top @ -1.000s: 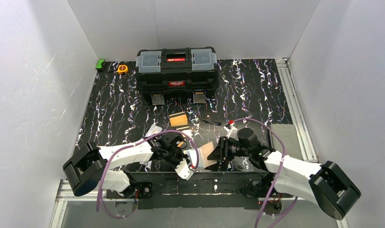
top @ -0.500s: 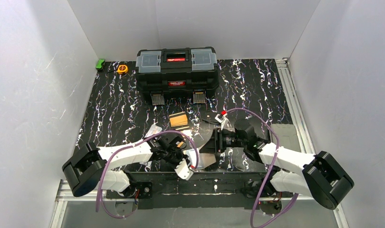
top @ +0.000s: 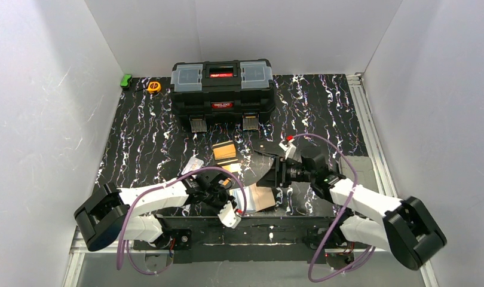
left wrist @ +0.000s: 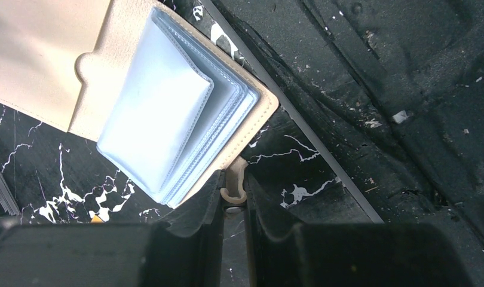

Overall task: Put the credit cards into the card holder
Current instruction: Close the card holder at the center of the board.

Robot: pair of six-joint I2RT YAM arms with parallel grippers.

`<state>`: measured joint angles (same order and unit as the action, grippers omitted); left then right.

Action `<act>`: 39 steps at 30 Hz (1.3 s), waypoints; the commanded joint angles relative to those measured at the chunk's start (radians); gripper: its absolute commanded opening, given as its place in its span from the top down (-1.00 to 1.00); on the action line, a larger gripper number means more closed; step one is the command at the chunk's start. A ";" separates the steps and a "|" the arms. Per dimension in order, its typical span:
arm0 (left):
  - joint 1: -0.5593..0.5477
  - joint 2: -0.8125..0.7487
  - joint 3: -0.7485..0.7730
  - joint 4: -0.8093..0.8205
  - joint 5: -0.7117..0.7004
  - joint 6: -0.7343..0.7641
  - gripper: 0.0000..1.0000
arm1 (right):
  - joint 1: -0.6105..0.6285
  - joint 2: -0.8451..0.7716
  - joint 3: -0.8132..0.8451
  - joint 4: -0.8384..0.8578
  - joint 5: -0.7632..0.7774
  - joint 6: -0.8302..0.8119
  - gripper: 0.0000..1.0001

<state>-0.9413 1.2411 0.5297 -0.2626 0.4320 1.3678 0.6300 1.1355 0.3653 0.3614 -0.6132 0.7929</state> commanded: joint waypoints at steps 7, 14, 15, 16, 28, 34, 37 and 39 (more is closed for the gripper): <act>-0.004 -0.021 -0.011 -0.026 0.017 -0.004 1.00 | -0.056 -0.188 0.048 -0.412 0.225 -0.116 -0.16; -0.004 -0.022 -0.013 -0.026 0.015 0.005 1.00 | -0.064 -0.162 -0.075 -0.320 0.294 -0.016 0.07; -0.004 -0.021 -0.013 -0.028 0.017 0.005 1.00 | -0.064 -0.148 -0.073 -0.314 0.289 -0.016 0.07; -0.004 -0.020 -0.013 -0.029 0.017 0.007 1.00 | -0.064 -0.135 -0.071 -0.309 0.283 -0.014 0.05; -0.004 0.006 0.002 -0.019 0.025 0.010 1.00 | -0.063 -0.009 -0.078 -0.007 0.069 0.049 -0.07; -0.005 0.016 -0.001 0.007 0.025 0.003 1.00 | -0.019 0.002 -0.038 0.017 0.053 0.065 -0.01; -0.004 0.015 -0.007 0.023 0.023 0.000 1.00 | 0.004 0.000 -0.021 0.014 0.051 0.062 -0.01; -0.004 0.011 -0.012 0.037 0.020 -0.001 1.00 | 0.014 0.004 -0.019 0.020 0.043 0.062 -0.01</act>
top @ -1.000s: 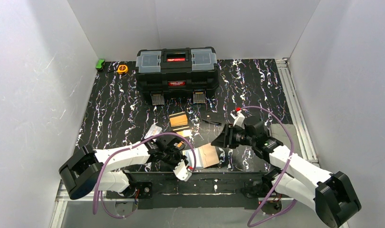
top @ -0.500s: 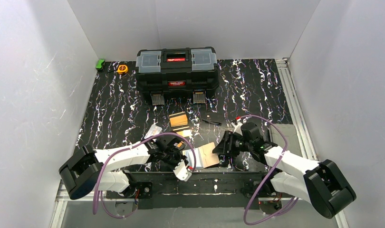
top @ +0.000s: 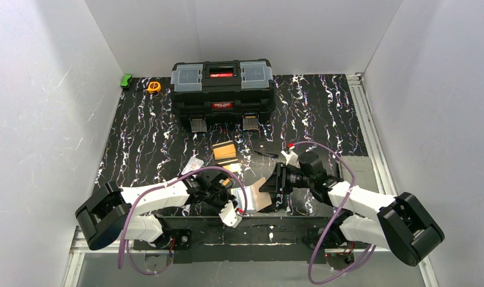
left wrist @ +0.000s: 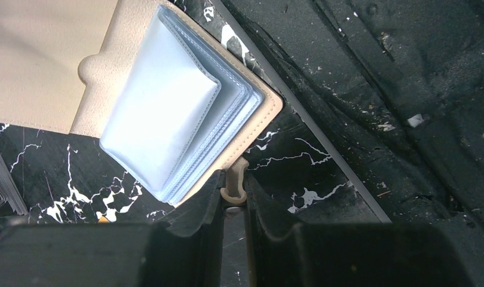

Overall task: Put the credit cards into the card holder
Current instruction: Close the card holder at the center of the board.

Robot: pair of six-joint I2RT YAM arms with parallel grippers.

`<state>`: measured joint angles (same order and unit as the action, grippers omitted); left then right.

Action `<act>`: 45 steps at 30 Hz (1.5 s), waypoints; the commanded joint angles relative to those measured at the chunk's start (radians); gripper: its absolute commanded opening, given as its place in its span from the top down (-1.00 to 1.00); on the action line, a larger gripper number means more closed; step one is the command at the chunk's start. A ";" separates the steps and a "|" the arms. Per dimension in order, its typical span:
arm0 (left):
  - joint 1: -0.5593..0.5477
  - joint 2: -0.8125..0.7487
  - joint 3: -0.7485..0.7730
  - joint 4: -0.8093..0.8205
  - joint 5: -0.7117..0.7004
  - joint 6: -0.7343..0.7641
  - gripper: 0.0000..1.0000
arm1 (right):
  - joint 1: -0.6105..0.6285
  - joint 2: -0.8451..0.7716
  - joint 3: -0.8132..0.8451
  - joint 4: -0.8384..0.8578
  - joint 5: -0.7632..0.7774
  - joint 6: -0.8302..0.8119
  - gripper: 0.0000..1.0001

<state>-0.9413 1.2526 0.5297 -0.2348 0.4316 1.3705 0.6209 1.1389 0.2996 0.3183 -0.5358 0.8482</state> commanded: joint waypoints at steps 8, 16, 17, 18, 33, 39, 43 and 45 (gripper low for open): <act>-0.004 -0.005 -0.021 0.032 0.019 -0.007 1.00 | 0.048 0.052 0.070 0.140 -0.092 0.018 -0.02; -0.004 -0.016 -0.031 0.050 0.018 -0.008 1.00 | 0.049 0.179 0.070 0.336 -0.198 0.078 0.02; -0.004 -0.015 -0.032 0.050 0.019 -0.008 1.00 | 0.050 0.201 0.075 0.341 -0.203 0.084 0.03; -0.004 -0.016 -0.032 0.051 0.018 -0.010 1.00 | 0.050 0.221 0.077 0.352 -0.211 0.091 0.05; -0.004 -0.033 -0.033 0.051 0.023 -0.006 1.00 | 0.051 0.414 0.107 0.525 -0.291 0.162 -0.14; -0.004 -0.051 -0.036 0.051 0.025 -0.003 1.00 | 0.050 0.459 0.132 0.478 -0.279 0.146 -0.19; -0.004 -0.053 -0.033 0.056 0.027 -0.005 1.00 | 0.054 0.476 0.150 0.454 -0.270 0.141 -0.18; -0.004 -0.055 -0.036 0.075 0.028 -0.010 1.00 | 0.061 0.482 0.161 0.429 -0.263 0.136 -0.16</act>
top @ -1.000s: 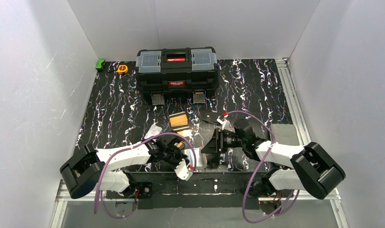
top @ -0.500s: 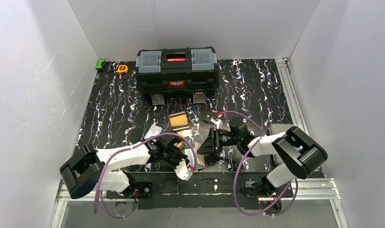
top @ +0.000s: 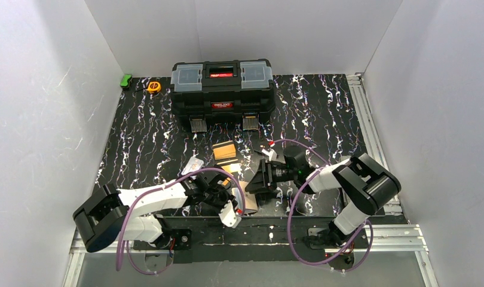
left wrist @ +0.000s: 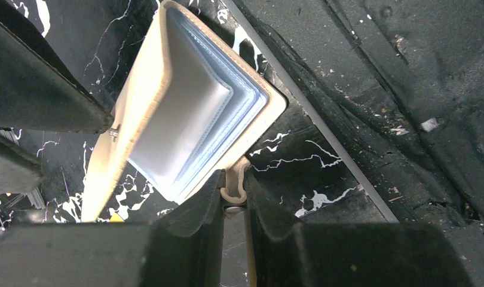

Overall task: Put the credit cards into the card holder
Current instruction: Close the card holder at the center of the board.

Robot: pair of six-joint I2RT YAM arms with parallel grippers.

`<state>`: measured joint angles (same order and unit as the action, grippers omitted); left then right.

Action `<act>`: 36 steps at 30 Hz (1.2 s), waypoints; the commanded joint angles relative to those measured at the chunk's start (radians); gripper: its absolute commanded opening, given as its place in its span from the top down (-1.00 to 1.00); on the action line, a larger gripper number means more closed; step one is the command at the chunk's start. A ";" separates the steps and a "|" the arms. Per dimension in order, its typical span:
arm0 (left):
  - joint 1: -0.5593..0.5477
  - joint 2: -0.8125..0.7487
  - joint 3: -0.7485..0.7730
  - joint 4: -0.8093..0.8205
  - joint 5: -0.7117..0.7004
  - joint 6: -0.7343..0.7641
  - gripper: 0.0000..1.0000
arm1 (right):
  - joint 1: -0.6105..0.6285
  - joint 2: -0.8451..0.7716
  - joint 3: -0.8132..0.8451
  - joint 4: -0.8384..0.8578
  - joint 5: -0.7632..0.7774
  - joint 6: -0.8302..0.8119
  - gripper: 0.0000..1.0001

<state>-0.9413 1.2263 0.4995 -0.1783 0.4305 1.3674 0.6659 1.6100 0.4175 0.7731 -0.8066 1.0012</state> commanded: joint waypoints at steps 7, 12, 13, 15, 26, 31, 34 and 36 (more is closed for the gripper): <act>-0.005 -0.055 -0.034 0.098 0.036 -0.027 1.00 | 0.047 0.023 0.112 -0.325 0.108 -0.125 0.25; -0.006 -0.075 -0.053 0.114 0.059 -0.024 1.00 | 0.062 0.057 0.129 -0.427 0.167 -0.167 0.57; -0.005 -0.073 -0.054 0.115 0.061 -0.027 1.00 | 0.071 0.062 0.145 -0.469 0.184 -0.188 0.60; -0.007 -0.069 -0.050 0.119 0.065 -0.042 0.83 | 0.099 0.069 0.187 -0.567 0.229 -0.242 0.60; 0.033 -0.166 -0.002 -0.020 0.038 -0.091 0.03 | 0.135 0.041 0.225 -0.650 0.305 -0.301 0.58; 0.156 -0.172 0.015 -0.165 0.119 0.047 0.03 | 0.135 0.017 0.244 -0.655 0.298 -0.335 0.54; 0.209 -0.067 0.055 -0.128 0.126 0.056 0.03 | 0.135 0.003 0.271 -0.677 0.287 -0.359 0.50; 0.238 0.018 0.116 -0.122 0.144 0.049 0.05 | 0.135 -0.014 0.279 -0.697 0.288 -0.371 0.46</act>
<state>-0.7551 1.1187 0.5156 -0.2607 0.5018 1.3838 0.8005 1.6310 0.6636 0.1646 -0.5697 0.7013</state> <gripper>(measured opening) 0.484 0.253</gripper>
